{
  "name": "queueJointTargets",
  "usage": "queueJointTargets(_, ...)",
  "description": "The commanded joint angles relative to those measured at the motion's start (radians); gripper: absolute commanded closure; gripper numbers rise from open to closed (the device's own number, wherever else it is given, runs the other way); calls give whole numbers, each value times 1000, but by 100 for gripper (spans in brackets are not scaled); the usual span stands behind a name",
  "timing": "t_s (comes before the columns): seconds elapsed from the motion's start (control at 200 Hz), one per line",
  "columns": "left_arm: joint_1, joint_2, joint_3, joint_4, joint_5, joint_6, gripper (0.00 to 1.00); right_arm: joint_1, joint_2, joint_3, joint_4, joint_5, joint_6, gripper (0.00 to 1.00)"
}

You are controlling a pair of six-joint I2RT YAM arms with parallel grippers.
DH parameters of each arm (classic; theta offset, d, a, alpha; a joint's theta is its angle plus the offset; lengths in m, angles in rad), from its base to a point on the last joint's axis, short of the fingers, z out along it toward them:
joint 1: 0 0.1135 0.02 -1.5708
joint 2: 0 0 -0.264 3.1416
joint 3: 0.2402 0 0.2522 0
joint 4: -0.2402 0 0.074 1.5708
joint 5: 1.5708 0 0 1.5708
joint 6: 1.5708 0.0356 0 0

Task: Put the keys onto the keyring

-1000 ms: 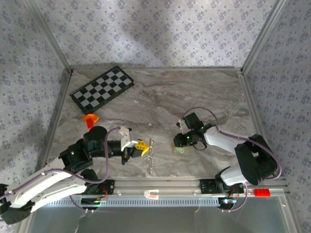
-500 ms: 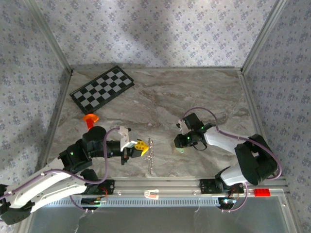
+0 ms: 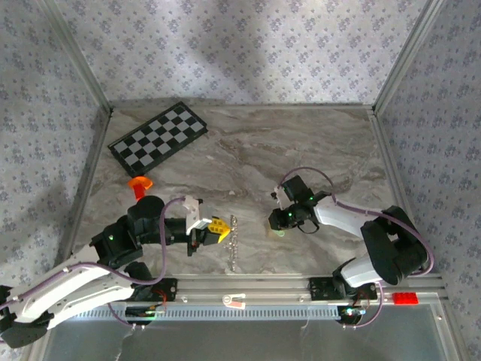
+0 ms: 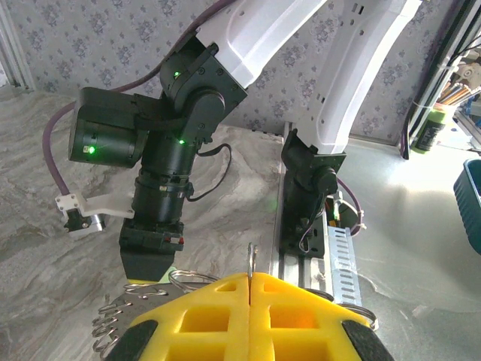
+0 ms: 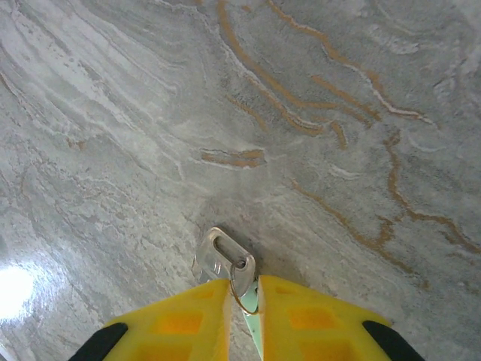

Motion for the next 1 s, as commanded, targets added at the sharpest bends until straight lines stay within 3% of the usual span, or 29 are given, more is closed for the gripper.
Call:
queueJointTargets(0.0, 1, -18, 8, 56, 25, -9, 100, 7, 14, 1, -1, -15, -15, 83)
queueJointTargets(0.385, -4, -34, 8, 50, 17, -10, 100, 7, 13, 6, -19, -1, -24, 86)
queueJointTargets(0.995, -9, -49, 13, 40, 11, -8, 100, 8, 22, 14, -14, 14, -28, 83)
